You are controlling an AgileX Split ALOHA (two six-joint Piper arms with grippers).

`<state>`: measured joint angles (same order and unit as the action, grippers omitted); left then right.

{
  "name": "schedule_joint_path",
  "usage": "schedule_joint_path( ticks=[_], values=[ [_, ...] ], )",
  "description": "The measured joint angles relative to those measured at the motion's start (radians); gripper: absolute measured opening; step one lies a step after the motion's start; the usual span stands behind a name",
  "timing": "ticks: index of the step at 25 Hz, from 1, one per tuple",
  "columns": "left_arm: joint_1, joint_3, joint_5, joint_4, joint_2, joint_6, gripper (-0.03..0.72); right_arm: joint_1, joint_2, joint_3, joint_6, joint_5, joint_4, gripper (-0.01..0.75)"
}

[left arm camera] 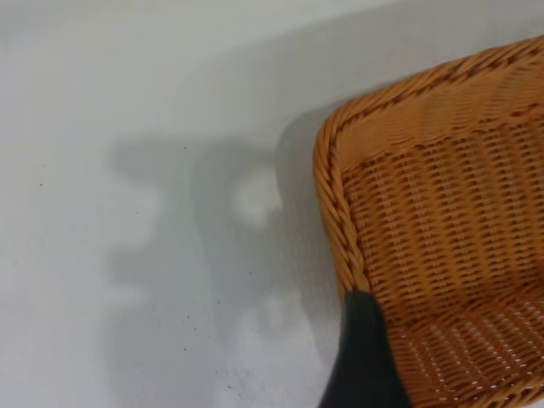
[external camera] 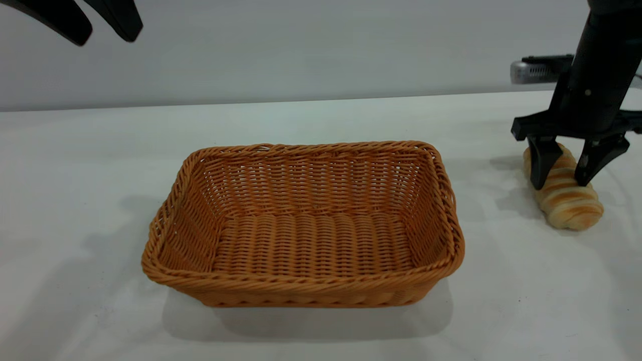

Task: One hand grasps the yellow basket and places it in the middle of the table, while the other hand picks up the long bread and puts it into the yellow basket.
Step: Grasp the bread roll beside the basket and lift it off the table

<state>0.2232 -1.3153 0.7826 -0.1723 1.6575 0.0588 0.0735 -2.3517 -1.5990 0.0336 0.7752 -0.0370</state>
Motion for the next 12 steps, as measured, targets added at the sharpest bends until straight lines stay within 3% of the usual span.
schedule_joint_path(
  ticks=[7,12],
  values=[
    [0.0,0.0,0.01,-0.002,-0.027,0.0,0.581,-0.002,-0.021,-0.01,-0.009,-0.007,-0.002,0.545],
    [0.0,0.0,0.013,-0.002,-0.03,0.0,0.581,-0.002,-0.042,-0.016,-0.011,-0.009,0.008,0.34]
  ],
)
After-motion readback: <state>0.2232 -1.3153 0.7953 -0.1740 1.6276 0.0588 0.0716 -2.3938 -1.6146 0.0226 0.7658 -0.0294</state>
